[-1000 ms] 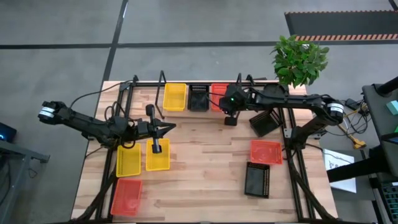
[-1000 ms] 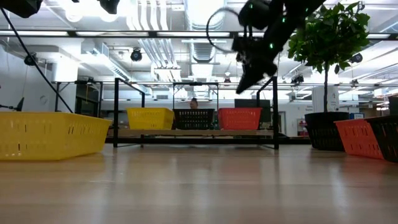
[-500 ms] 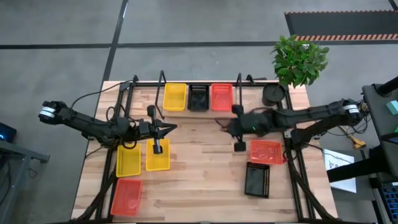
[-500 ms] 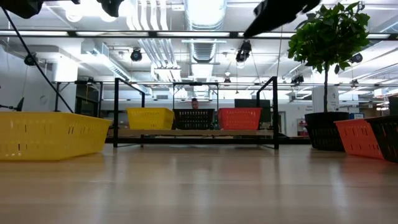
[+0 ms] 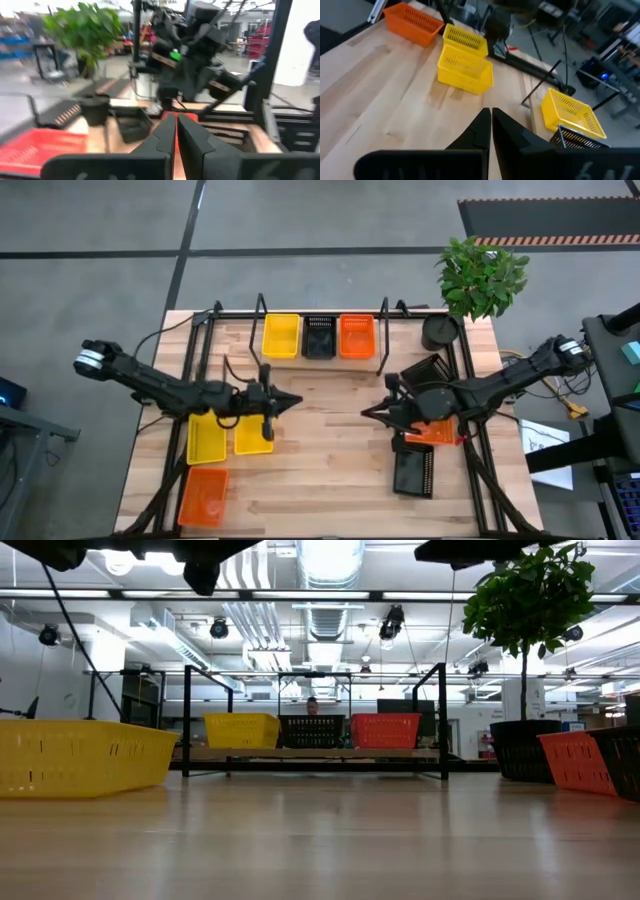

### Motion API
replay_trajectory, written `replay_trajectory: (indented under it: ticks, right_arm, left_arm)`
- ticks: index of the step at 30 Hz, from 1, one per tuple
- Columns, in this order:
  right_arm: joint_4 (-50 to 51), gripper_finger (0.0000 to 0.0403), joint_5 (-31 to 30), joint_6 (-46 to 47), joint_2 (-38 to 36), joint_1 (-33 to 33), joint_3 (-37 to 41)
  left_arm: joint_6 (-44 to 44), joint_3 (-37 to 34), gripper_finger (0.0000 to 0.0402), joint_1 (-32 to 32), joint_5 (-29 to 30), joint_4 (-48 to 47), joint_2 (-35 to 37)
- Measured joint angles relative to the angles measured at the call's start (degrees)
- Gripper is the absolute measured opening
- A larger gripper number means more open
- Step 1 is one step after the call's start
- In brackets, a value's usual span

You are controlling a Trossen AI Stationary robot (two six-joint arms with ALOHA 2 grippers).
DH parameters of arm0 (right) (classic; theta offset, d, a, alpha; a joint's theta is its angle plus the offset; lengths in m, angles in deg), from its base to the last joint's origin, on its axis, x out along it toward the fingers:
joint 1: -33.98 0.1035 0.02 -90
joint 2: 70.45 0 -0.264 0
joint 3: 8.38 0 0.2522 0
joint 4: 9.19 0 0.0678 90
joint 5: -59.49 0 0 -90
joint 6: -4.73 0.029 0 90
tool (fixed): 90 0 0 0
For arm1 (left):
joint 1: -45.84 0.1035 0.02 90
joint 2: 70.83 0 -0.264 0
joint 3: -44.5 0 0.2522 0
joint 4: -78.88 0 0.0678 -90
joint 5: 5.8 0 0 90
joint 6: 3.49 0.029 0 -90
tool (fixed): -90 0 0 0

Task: Stack baskets on shelf by color
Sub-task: Stack the right yellow bin on top of the other yellow bin on the shelf

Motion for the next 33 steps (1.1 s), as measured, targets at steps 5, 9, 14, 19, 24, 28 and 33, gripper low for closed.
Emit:
replay_trajectory:
  ticks: [5, 9, 14, 19, 24, 28, 33]
  right_arm:
    - [-9.7, 0.0009, 0.4, -3.7, -3.0, 0.0, 5.8]
    - [-11.9, 0.0009, 2.8, -5.1, -6.3, 0.0, 8.3]
    - [-11.9, 0.0009, 2.9, -5.8, -10.2, 0.0, 10.6]
    - [-12.0, 0.0009, 2.9, -6.2, -13.9, 0.0, 12.1]
    - [-11.8, 0.0009, 2.9, -6.3, -16.2, 0.0, 13.5]
    - [-11.9, 0.0009, 2.9, -6.3, -16.4, 0.0, 13.6]
    - [-11.6, 0.0009, 2.9, -6.3, -16.3, 0.0, 13.6]
  left_arm:
    - [-4.4, 2.6, 0.0001, -3.7, 0.0, -0.9, -4.7]
    - [-7.4, 5.9, 0.0001, -6.7, -0.1, -7.8, -6.5]
    - [-20.7, 14.1, 0.0001, -8.3, -0.2, -35.7, -6.5]
    - [-32.6, 23.5, 0.0001, -9.8, -6.9, -66.8, -9.3]
    - [-33.6, 27.9, 0.0001, -11.4, -16.8, -81.8, -12.3]
    - [-36.8, 28.5, 0.0014, -11.5, -20.0, -85.8, -13.3]
    - [-38.9, 27.6, 0.0065, -11.5, -22.2, -86.5, -14.0]
